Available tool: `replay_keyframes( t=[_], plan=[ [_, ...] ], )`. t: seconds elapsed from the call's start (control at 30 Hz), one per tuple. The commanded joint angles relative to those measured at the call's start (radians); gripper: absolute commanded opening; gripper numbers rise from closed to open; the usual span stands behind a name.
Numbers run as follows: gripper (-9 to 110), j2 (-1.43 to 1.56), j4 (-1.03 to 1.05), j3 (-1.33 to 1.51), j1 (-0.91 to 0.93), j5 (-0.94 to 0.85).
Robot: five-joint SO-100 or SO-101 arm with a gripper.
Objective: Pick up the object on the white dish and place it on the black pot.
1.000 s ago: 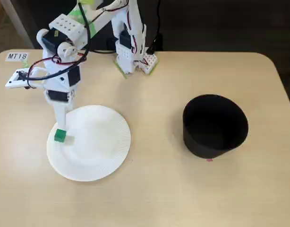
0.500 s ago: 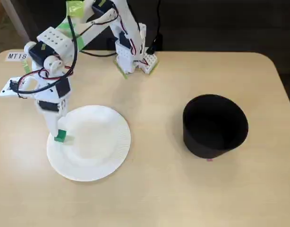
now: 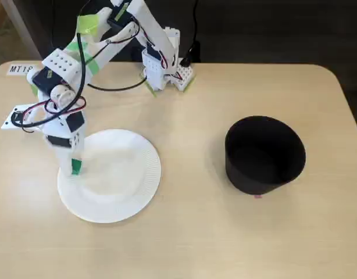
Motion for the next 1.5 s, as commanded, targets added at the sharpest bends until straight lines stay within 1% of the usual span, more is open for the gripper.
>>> replay_keyframes(
  t=[0.0, 0.13, 0.33, 0.63, 0.77, 0.93, 1.07, 1.2, 1.37, 1.47],
  plan=[
    [27, 0.002, 0.008, -0.064, -0.005, 0.006],
    [24, -0.017, 0.006, -0.071, -0.006, 0.011],
    [0, -0.046, -0.006, -0.089, -0.008, 0.055],
    [0, -0.011, 0.054, -0.167, -0.025, 0.041],
    [0, 0.098, 0.069, -0.172, -0.052, 0.064],
    [0, 0.307, 0.069, -0.172, -0.124, 0.13],
    [0, 0.514, 0.071, -0.138, -0.242, 0.196],
    [0, 0.704, 0.052, -0.066, -0.425, 0.281],
    [0, 0.934, -0.078, 0.135, -0.713, 0.394],
    [0, 1.008, -0.161, 0.247, -0.887, 0.425]
  ],
)
